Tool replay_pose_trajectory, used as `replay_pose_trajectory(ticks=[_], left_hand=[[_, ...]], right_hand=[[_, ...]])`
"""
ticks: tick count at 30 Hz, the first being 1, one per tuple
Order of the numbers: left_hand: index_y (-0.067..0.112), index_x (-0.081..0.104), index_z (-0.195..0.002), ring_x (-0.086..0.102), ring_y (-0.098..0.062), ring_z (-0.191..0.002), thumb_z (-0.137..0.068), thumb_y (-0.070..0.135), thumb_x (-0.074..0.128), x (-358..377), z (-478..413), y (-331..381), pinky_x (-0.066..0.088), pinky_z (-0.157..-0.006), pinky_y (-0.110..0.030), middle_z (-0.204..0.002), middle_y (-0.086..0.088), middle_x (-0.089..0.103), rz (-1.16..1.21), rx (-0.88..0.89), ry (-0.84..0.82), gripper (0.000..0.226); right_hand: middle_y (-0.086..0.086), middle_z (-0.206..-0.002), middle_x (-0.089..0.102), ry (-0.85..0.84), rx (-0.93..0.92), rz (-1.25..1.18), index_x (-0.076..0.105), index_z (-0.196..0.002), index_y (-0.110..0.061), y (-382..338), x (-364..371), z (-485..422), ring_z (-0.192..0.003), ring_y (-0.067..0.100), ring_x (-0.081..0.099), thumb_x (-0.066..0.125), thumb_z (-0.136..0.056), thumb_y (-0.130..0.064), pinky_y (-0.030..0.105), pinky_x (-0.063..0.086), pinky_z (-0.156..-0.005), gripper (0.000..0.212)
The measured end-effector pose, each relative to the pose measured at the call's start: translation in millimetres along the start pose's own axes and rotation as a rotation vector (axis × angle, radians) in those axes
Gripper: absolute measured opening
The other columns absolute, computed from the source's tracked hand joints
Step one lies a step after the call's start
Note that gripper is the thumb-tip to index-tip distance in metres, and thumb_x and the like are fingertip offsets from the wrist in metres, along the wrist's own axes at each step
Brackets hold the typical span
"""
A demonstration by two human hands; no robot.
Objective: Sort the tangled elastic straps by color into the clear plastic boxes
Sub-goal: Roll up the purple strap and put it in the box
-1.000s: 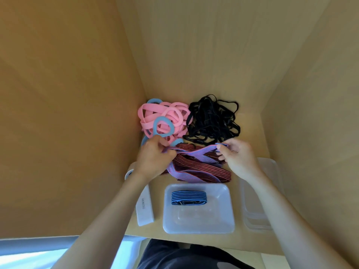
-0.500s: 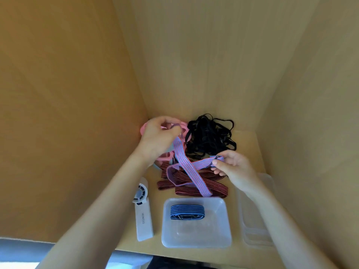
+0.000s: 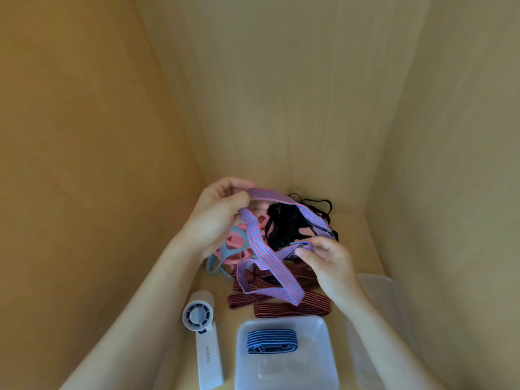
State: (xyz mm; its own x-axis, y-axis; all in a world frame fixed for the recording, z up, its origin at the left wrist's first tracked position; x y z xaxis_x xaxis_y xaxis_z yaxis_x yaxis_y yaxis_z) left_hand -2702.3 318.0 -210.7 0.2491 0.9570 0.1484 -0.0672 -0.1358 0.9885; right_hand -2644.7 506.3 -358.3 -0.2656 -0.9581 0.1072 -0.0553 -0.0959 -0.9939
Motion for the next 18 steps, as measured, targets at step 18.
replay_pose_trajectory(ticks=[18], left_hand=[[0.014, 0.071, -0.113, 0.071, -0.012, -0.094, -0.100, 0.011, 0.057, 31.9, -13.1, -3.5, 0.054, -0.091, -0.036, -0.102, 0.001, 0.076, -0.880, 0.438, -0.124, 0.020]], right_hand=[[-0.010, -0.110, 0.063, -0.246, -0.427, 0.471, 0.078, -0.090, -0.018, -123.7, 11.2, -7.7, -0.084, 0.005, 0.065, 0.077, -0.082, 0.004, 0.017, 0.052, -0.075, 0.023]])
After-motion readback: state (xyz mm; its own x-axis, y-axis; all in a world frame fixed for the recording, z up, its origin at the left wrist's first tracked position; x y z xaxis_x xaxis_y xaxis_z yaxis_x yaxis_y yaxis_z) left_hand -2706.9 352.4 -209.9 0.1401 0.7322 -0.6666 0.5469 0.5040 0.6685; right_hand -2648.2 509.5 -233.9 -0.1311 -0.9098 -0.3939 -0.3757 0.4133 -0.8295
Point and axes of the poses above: each hand's wrist, its own z-axis away from the middle knuckle, its own x-axis out of the palm, y = z × x, the point moved 3 cm from there along -z, towards the middle knuckle
